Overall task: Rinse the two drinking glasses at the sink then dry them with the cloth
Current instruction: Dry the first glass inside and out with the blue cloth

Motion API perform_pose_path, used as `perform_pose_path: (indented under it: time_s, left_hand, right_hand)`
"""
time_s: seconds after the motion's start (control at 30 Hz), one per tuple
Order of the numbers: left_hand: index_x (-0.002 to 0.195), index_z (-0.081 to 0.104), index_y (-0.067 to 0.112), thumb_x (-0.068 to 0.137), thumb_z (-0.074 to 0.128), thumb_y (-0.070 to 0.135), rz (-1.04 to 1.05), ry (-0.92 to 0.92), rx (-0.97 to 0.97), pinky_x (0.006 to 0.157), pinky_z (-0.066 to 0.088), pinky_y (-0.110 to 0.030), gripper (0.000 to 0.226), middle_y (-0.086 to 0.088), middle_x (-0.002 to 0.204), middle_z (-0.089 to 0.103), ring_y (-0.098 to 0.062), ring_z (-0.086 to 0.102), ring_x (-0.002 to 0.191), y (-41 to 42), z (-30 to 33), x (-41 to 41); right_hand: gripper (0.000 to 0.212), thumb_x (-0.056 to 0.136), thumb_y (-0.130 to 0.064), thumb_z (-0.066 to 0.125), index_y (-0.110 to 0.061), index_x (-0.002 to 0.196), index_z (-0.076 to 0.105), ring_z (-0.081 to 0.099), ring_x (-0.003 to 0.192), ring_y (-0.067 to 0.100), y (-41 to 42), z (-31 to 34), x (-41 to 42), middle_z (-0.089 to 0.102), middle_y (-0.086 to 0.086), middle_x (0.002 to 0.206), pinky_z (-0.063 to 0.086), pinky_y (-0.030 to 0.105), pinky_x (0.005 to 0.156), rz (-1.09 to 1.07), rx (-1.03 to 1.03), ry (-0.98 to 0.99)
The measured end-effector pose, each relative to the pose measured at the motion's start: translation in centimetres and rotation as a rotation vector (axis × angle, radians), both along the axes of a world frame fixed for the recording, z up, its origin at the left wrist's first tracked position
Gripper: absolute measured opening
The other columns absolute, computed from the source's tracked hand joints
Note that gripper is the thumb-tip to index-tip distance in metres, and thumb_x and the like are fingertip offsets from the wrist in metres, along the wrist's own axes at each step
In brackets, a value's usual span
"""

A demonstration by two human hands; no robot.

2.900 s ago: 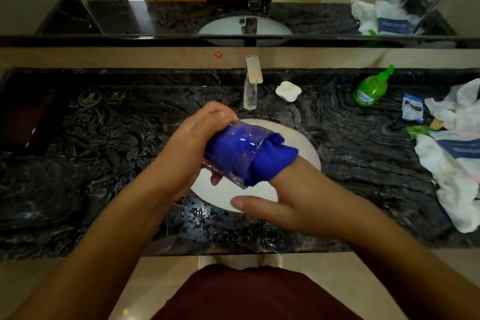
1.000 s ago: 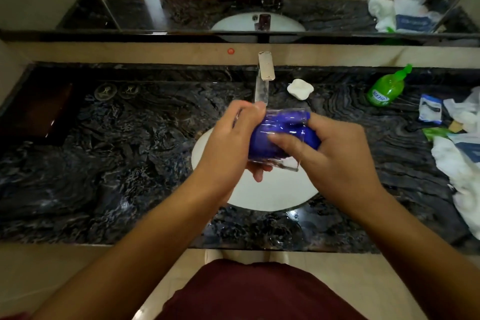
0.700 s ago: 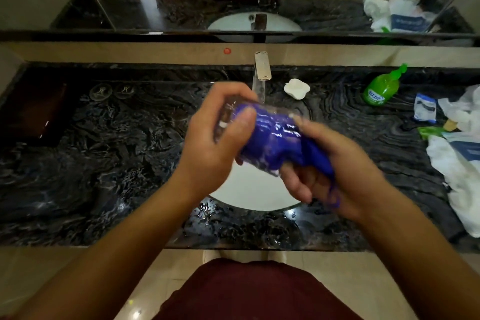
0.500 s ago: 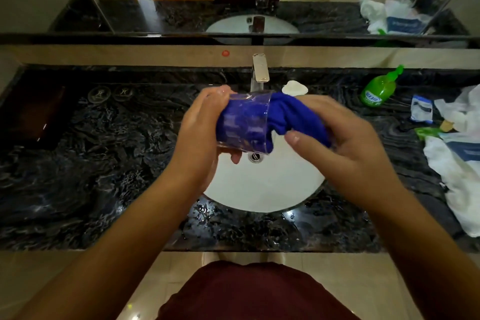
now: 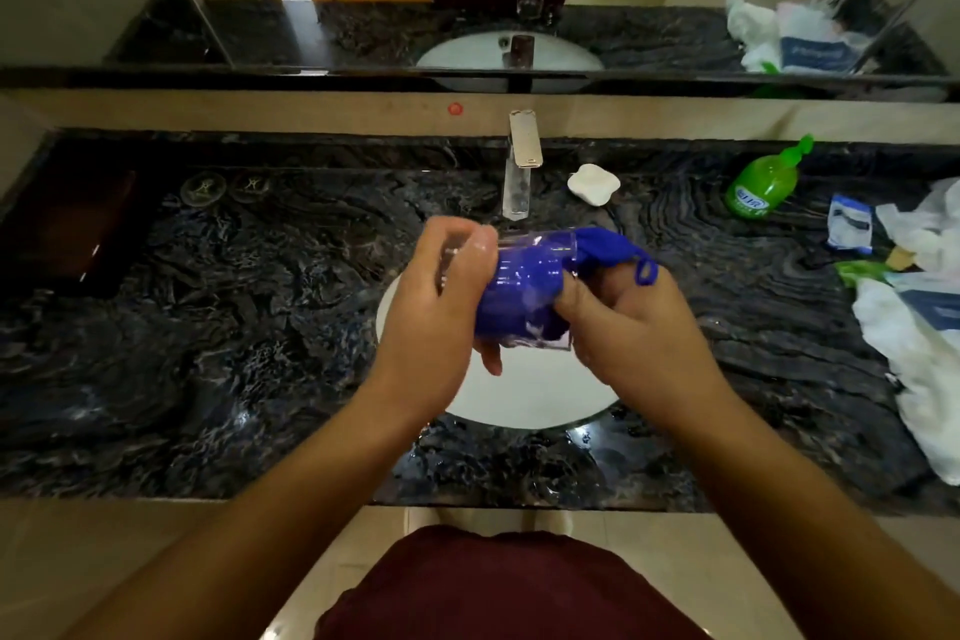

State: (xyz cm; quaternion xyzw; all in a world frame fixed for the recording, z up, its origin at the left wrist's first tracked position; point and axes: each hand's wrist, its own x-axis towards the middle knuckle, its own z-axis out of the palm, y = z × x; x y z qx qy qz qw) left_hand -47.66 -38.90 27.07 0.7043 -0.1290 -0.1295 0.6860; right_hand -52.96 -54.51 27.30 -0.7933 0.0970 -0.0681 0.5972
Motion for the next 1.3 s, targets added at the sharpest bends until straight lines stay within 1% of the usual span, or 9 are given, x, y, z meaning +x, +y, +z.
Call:
perform_pose_path:
  time_s: [0.2, 0.37, 0.47, 0.63, 0.7, 0.83, 1.0, 1.1, 1.3]
  left_hand:
    - [0.111, 0.055, 0.029, 0.092, 0.054, 0.043, -0.095, -0.549, 0.141, 0.065, 0.047, -0.027, 0.025, 0.003, 0.088, 0.062, -0.016, 0.061, 0.071, 1.1, 0.8, 1.7]
    - [0.117, 0.053, 0.017, 0.090, 0.056, 0.036, -0.138, -0.705, 0.107, 0.070, 0.052, -0.033, 0.033, -0.004, 0.100, 0.063, -0.023, 0.063, 0.080, 1.2, 1.4, 2.3]
    - [0.113, 0.056, 0.021, 0.093, 0.054, 0.036, -0.075, -0.554, 0.071, 0.062, 0.052, -0.028, 0.025, 0.008, 0.092, 0.063, -0.012, 0.064, 0.077, 1.0, 1.6, 2.0]
    - [0.105, 0.057, 0.022, 0.098, 0.051, 0.037, -0.032, -0.095, 0.076, 0.045, 0.051, -0.033, 0.018, 0.006, 0.084, 0.069, -0.014, 0.068, 0.064, 0.7, 1.9, 2.5]
    - [0.102, 0.056, 0.021, 0.097, 0.049, 0.039, -0.036, -0.051, 0.076, 0.043, 0.050, -0.035, 0.021, 0.001, 0.078, 0.069, -0.019, 0.067, 0.060, 0.3, 1.6, 2.1]
    - [0.108, 0.055, 0.018, 0.100, 0.049, 0.038, -0.086, -0.110, 0.055, 0.039, 0.052, -0.041, 0.023, -0.010, 0.087, 0.068, -0.031, 0.067, 0.062, -0.1, 0.6, 1.0]
    - [0.105, 0.059, 0.022, 0.092, 0.053, 0.044, -0.155, -0.107, 0.033, 0.040, 0.047, -0.031, 0.026, -0.007, 0.081, 0.067, -0.028, 0.065, 0.058, 0.1, 1.3, 2.1]
    - [0.099, 0.060, 0.012, 0.096, 0.052, 0.033, -0.111, 0.108, -0.076, 0.040, 0.040, -0.025, 0.023, 0.001, 0.072, 0.067, -0.019, 0.059, 0.054, 0.1, 2.4, 3.4]
    - [0.104, 0.064, 0.009, 0.103, 0.047, 0.039, 0.006, 0.326, -0.250, 0.038, 0.040, -0.024, 0.034, -0.015, 0.084, 0.071, -0.024, 0.061, 0.052, 0.6, 3.4, 4.5]
  right_hand:
    - [0.028, 0.104, -0.015, 0.039, -0.010, 0.078, 0.048, 0.021, 0.029, 0.007, 0.4, 1.0, 0.0, 0.039, 0.008, 0.051, 0.010, 0.014, 0.038, 0.037, 0.785, 0.352]
    - [0.034, 0.103, -0.027, 0.042, 0.003, 0.096, 0.055, 0.021, 0.030, 0.008, -0.5, 1.1, 0.1, 0.044, 0.008, 0.052, 0.011, 0.012, 0.037, 0.045, 0.753, 0.319]
    - [0.035, 0.090, -0.021, 0.053, 0.013, 0.098, 0.053, 0.036, 0.040, 0.019, -0.7, 1.0, -0.4, 0.045, 0.017, 0.061, 0.028, 0.022, 0.036, 0.025, 0.601, 0.172]
    - [0.030, 0.096, -0.029, 0.067, -0.036, 0.125, 0.063, 0.067, 0.071, 0.014, -0.6, 0.6, -1.6, 0.071, -0.007, 0.107, 0.044, 0.021, 0.060, 0.073, 0.026, 0.017]
    - [0.025, 0.098, -0.025, 0.067, -0.027, 0.123, 0.064, 0.064, 0.057, 0.014, -0.2, 0.9, -1.4, 0.073, -0.010, 0.106, 0.042, 0.016, 0.057, 0.101, 0.068, -0.014]
    - [0.014, 0.100, -0.009, 0.060, -0.020, 0.101, 0.068, 0.031, 0.033, 0.005, 0.2, 1.3, -1.2, 0.049, -0.011, 0.047, 0.026, 0.013, 0.037, 0.085, 0.336, 0.096]
    - [0.025, 0.074, -0.020, 0.059, -0.025, 0.050, 0.067, 0.028, 0.033, 0.004, -0.5, 2.5, -0.2, 0.043, -0.007, 0.044, 0.021, 0.011, 0.036, 0.053, 0.456, 0.222]
    - [0.005, 0.057, -0.024, 0.066, -0.027, 0.053, 0.066, 0.033, 0.038, 0.002, -1.8, 3.3, -0.6, 0.044, -0.012, 0.046, 0.022, 0.014, 0.040, 0.098, 0.411, 0.139]
    - [0.012, 0.064, -0.025, 0.071, -0.030, 0.075, 0.066, 0.046, 0.045, 0.002, -3.3, 2.6, -1.3, 0.060, -0.011, 0.060, 0.035, 0.015, 0.041, 0.011, 0.289, -0.044]
